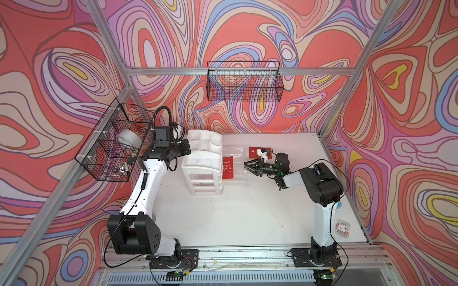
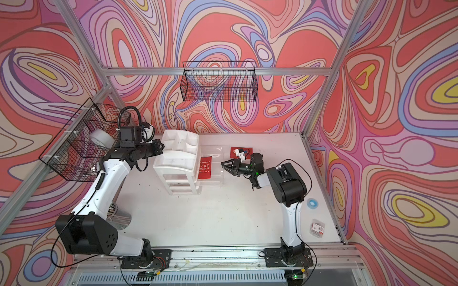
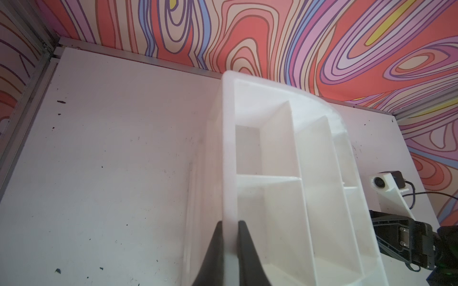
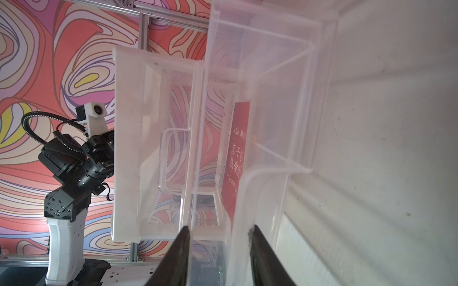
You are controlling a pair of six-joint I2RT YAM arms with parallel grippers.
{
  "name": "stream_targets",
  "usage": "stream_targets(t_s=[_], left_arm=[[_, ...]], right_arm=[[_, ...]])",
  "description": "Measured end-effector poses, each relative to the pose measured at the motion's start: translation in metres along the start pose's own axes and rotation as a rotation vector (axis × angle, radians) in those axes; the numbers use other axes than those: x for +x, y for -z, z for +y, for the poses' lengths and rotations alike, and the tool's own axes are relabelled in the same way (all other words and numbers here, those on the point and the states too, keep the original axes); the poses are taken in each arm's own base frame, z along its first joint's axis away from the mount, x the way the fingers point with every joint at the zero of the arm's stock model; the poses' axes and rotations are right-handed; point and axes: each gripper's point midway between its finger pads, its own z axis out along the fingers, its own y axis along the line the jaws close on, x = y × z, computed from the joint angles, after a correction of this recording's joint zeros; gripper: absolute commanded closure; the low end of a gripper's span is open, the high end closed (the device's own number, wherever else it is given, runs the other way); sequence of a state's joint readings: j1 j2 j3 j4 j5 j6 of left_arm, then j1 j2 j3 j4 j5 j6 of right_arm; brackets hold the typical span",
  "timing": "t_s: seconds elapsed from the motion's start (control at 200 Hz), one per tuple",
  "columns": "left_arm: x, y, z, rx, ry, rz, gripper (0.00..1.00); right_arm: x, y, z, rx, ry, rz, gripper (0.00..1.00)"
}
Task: Take the postcards out of the drawer
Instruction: Open the drawer in the storage box, then pick up the postcard from the drawer.
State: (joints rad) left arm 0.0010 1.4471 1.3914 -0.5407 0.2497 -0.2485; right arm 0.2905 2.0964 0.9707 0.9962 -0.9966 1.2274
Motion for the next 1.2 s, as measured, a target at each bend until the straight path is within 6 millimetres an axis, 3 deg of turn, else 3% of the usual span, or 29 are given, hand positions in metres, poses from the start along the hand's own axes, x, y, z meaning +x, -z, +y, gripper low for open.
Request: stream_targets(t_s=[0.511,0.916,1.022,1.202], left_arm=[[0.001,0.001,0.0,0.005,0.019,-0.009,1.0],[0.003,0.004,0.001,0.014,0.051,-0.027,1.0],[0.004,0.004,0.001,0.014,0.053,-0.027,1.0],[0.006,0.009,0.003,0.005,0.06,-0.035,1.0]], right_arm=[[-0.013,0.006,0.0,0.084,0.049,0.005,0.52],[-0.048,0.021,0.058,0.354,0.258,-0.064,0.5],[-0.048,0.011,0.069,0.445,0.301,-0.065,0.5],[-0.025,-0.03,0.085,0.566,0.366,-0.011,0.5]])
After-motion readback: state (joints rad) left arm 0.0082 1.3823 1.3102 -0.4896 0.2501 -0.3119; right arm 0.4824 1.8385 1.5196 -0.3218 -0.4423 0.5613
